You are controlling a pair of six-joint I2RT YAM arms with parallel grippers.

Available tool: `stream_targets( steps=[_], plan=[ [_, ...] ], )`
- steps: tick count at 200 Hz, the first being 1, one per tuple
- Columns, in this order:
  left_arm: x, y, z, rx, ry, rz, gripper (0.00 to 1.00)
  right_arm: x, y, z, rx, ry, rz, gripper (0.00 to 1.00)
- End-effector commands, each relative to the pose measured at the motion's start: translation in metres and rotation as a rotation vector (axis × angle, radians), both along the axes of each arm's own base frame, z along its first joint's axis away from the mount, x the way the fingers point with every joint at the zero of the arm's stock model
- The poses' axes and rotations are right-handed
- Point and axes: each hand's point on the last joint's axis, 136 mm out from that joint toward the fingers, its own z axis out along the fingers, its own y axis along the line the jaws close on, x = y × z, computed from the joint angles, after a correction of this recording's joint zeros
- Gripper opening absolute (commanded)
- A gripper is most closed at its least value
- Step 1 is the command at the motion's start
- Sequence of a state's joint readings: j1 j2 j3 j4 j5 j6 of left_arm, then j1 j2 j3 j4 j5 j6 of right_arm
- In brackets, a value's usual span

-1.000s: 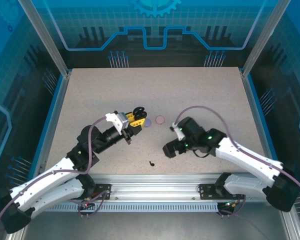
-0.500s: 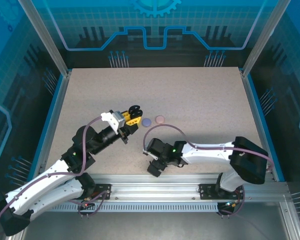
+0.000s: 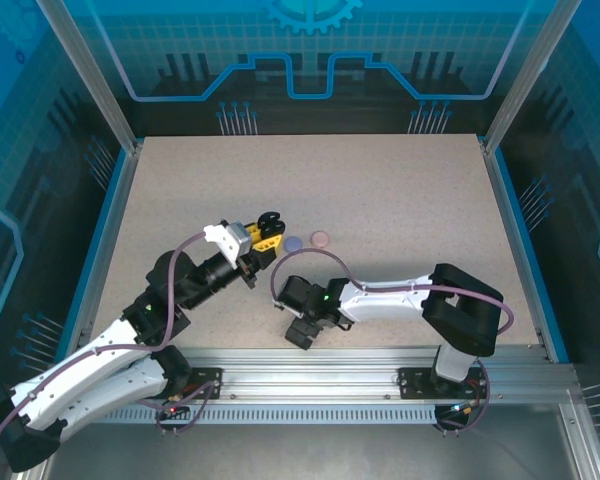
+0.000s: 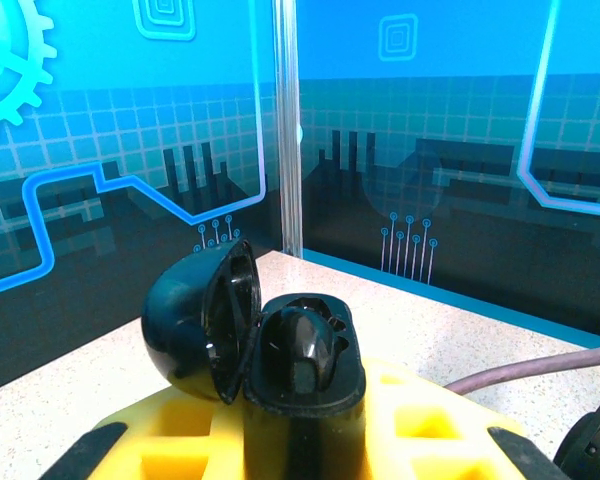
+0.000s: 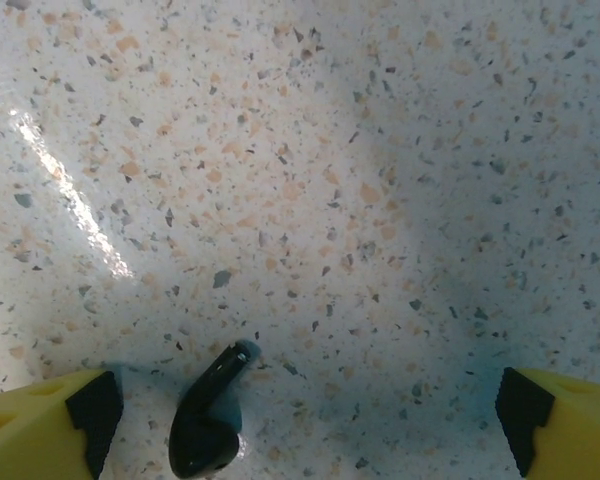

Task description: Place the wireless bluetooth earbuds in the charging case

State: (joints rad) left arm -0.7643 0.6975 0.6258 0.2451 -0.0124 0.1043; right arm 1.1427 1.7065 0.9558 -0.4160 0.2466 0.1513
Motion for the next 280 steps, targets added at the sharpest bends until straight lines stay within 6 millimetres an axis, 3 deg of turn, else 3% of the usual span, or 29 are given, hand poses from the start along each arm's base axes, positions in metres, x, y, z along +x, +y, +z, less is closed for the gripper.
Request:
stream_targets(
  steps=[1,46,145,197,228,253,280],
  plan=[
    [-0.001,0.003,0.018,-0.032,-0.026,0.014,0.00,0.006,-0.014,-0.003,-0.050,0.003,-0.021,1.00],
    [0.000,0.001,0.016,-0.030,-0.020,0.013,0.00,0.021,-0.038,0.000,-0.052,0.004,-0.098,1.00],
    [0.002,0.000,0.014,-0.024,-0.013,0.013,0.00,0.050,-0.070,0.015,-0.002,0.039,-0.274,1.00],
    [0.002,0.001,0.011,-0.020,-0.008,0.015,0.00,0.052,-0.075,0.039,0.084,0.058,-0.342,1.00],
    [0.002,0.001,0.010,-0.019,-0.008,0.015,0.00,0.044,-0.073,0.051,0.151,0.139,-0.419,0.99],
    [0.001,0.002,0.010,-0.019,-0.012,0.020,0.00,0.027,-0.054,0.056,0.239,0.289,-0.475,0.87],
    [-0.002,0.005,0.011,-0.030,-0.020,0.022,0.00,0.009,-0.048,0.044,0.223,0.434,-0.526,0.74]
  ],
)
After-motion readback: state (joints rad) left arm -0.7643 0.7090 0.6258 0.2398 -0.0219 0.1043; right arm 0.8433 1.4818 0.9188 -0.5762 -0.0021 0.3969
